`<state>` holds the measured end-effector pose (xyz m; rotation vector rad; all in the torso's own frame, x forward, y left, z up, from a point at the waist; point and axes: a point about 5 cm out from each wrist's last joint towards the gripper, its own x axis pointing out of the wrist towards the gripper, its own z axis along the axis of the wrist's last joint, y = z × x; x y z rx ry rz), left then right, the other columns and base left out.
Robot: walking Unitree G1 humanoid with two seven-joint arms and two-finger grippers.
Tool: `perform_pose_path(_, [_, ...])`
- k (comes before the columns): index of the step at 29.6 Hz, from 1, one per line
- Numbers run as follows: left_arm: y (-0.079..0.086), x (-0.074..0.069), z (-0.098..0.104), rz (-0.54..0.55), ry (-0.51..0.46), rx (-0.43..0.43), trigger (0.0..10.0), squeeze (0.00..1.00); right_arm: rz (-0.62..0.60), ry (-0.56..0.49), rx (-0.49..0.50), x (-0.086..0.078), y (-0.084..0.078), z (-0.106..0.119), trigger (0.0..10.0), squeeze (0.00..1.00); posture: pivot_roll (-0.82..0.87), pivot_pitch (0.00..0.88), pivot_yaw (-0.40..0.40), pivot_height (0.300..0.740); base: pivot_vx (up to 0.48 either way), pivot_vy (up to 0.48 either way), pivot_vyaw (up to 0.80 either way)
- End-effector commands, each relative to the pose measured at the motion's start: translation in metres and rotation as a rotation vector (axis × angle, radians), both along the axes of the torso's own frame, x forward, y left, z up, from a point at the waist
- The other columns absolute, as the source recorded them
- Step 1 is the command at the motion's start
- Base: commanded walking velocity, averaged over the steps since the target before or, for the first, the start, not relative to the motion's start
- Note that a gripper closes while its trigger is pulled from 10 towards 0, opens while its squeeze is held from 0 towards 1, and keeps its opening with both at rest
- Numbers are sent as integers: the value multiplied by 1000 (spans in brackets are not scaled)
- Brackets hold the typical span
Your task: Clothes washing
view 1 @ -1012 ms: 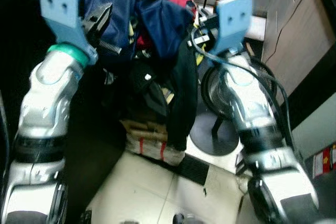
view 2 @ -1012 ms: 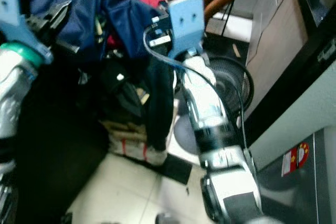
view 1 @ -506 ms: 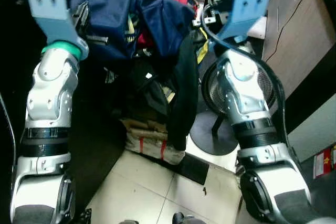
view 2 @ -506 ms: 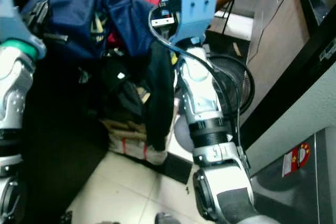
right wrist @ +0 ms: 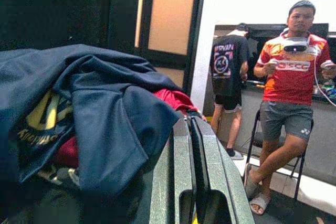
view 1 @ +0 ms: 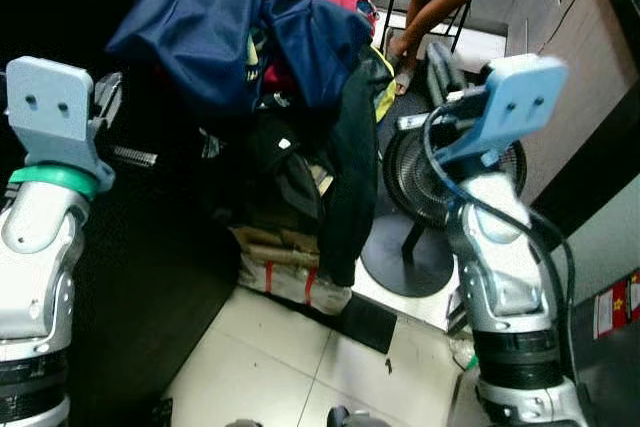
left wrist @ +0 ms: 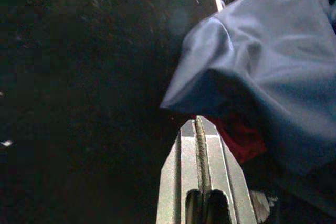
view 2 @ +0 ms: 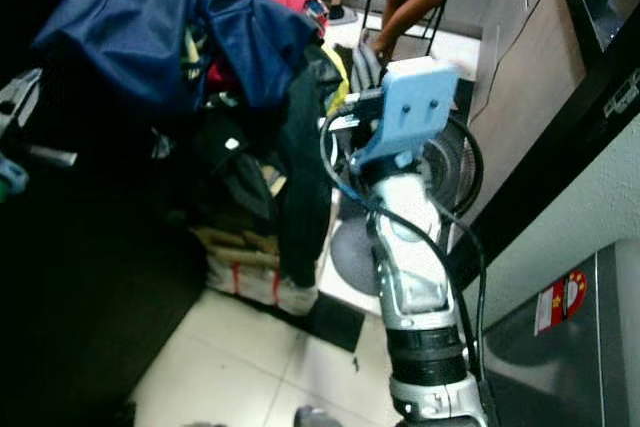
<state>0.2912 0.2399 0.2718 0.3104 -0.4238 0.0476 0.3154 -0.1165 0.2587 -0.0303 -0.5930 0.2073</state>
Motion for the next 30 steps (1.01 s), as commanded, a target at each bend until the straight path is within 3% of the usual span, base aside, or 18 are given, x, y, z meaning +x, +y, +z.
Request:
perform_pose_path(1, [0,2,8,11,-39,-12,10000,0,10,-8,-5,3,4,2,10000,0,116,33,-8,740,0,0,0])
perform_pose_path(4, [-7,1,20,-40,-60,-18,10000,0,16,-36,-3,8,9,14,10000,0,115,30,-9,740,0,0,0])
perform_pose_path(8, [-11,-4,19,-76,-40,-74,10000,0,19,-52,2,9,10,23,10000,0,117,31,-9,740,0,0,0])
perform_pose_path(9, [-13,-5,18,-99,-23,-125,10000,0,20,-49,2,10,10,25,10000,0,123,32,-10,740,0,0,0])
perform_pose_path(11, [-20,-7,17,-129,-10,-132,10000,0,78,60,115,14,11,23,10000,0,126,32,-14,740,0,0,0])
perform_pose_path(12, [-20,-7,17,-129,-10,-132,10000,0,78,60,115,14,11,23,10000,0,126,32,-14,740,0,0,0])
perform_pose_path(13, [-25,-5,16,-155,-8,-145,10000,0,204,139,143,15,20,19,10000,0,124,30,-15,740,0,0,0])
perform_pose_path(19, [-29,-3,16,-184,-8,-157,10000,0,281,162,163,13,25,18,10000,0,119,31,-13,740,0,0,0])
perform_pose_path(23, [-33,-2,15,-194,1,-161,10000,0,280,167,234,14,21,19,10000,0,117,34,-7,740,0,0,0])
perform_pose_path(30, [-34,0,16,-183,-1,-166,10000,0,232,138,207,15,16,22,10000,0,115,34,-4,740,0,0,0])
